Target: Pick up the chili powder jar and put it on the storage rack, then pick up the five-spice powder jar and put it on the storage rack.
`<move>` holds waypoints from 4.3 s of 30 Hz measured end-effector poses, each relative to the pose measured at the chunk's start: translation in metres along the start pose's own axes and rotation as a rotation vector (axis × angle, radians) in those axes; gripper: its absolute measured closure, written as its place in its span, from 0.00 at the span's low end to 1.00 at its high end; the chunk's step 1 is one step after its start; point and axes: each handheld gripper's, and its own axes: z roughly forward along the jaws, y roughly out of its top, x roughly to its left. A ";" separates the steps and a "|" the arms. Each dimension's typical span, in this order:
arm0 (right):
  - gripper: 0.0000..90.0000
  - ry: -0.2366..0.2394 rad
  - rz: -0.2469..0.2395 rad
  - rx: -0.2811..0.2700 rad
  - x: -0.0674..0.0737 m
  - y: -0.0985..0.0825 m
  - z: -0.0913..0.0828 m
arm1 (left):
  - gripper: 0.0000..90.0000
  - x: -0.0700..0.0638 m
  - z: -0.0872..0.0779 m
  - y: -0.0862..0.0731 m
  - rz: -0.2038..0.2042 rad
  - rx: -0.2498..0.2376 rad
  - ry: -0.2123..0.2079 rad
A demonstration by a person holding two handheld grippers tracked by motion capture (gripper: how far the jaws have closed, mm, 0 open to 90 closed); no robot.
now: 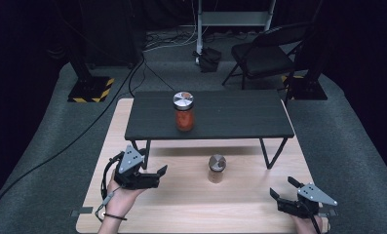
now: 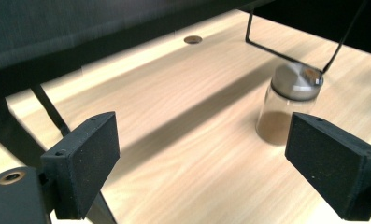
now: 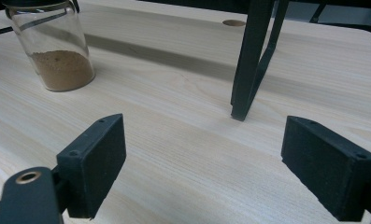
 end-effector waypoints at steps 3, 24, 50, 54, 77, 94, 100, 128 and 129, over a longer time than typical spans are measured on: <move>0.14 0.000 0.000 0.000 0.000 0.000 0.000 | 0.11 0.001 0.000 -0.015 -0.006 -0.002 0.004; 0.14 0.000 0.000 -0.001 0.000 0.000 0.000 | 0.12 -0.004 0.020 -0.098 -0.049 -0.009 0.036; 0.14 -0.001 0.000 0.005 0.000 0.001 0.000 | 0.13 -0.007 0.031 -0.120 -0.026 0.034 0.058; 0.14 -0.001 -0.002 0.004 0.000 0.000 0.000 | 0.12 -0.008 0.031 -0.119 -0.025 0.037 0.059; 0.14 0.000 -0.005 0.007 0.001 0.001 0.000 | 0.13 -0.008 0.032 -0.118 -0.024 0.042 0.062; 0.14 0.000 -0.007 0.005 0.001 0.001 0.000 | 0.12 -0.009 0.032 -0.118 -0.024 0.047 0.061; 0.14 0.001 -0.008 0.006 0.001 0.001 0.000 | 0.12 -0.009 0.033 -0.117 -0.023 0.050 0.061; 0.14 0.160 -0.053 -0.029 0.007 0.028 0.013 | 0.12 -0.008 0.033 -0.116 -0.022 0.054 0.059; 0.14 0.168 -0.057 -0.026 0.007 0.031 0.014 | 0.12 -0.008 0.033 -0.116 -0.022 0.054 0.058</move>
